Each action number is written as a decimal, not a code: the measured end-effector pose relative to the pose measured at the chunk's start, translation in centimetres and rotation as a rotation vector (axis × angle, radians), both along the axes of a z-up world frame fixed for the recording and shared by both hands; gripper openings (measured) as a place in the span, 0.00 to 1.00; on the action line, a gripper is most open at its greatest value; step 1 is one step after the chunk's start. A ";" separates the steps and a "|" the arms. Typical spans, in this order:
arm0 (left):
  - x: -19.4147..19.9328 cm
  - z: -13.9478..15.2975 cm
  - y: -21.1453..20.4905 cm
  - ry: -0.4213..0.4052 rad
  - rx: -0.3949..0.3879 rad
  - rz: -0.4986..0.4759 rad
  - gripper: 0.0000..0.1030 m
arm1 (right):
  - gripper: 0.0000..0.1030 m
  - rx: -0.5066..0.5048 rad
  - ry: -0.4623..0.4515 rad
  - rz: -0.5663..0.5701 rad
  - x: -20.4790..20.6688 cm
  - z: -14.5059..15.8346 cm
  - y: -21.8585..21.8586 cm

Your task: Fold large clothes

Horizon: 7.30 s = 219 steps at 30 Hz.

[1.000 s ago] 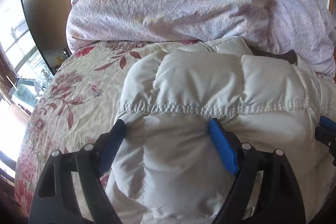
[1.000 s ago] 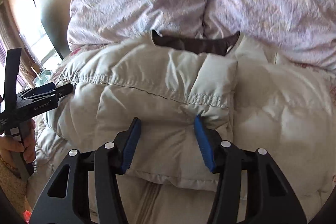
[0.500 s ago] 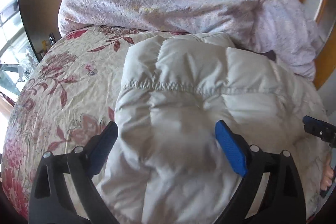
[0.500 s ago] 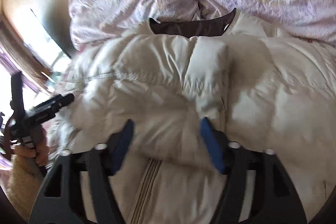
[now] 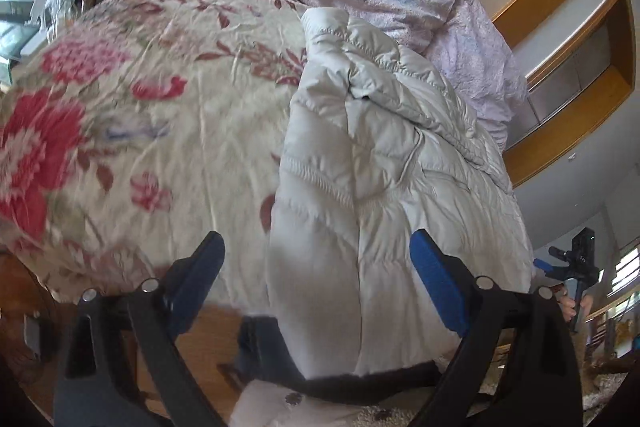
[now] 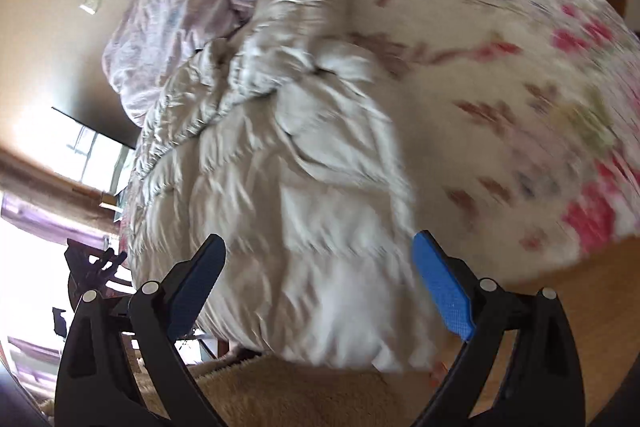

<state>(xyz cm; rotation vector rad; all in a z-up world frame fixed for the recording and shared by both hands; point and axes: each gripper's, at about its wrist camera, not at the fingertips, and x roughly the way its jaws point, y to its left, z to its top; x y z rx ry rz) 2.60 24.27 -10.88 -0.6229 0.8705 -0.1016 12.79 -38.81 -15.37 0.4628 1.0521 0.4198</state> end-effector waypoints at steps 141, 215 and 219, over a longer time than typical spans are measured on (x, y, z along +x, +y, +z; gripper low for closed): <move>43.4 1.1 -10.1 -0.067 0.610 0.200 0.98 | 0.95 -0.511 -0.437 -0.057 36.5 3.2 27.7; 45.2 -2.2 2.0 0.145 0.418 0.356 0.98 | 0.99 -0.502 -0.239 -0.265 42.6 -1.3 15.1; 43.8 -1.9 2.9 0.112 0.401 0.391 0.98 | 0.99 -0.506 -0.264 -0.307 41.7 -0.9 14.8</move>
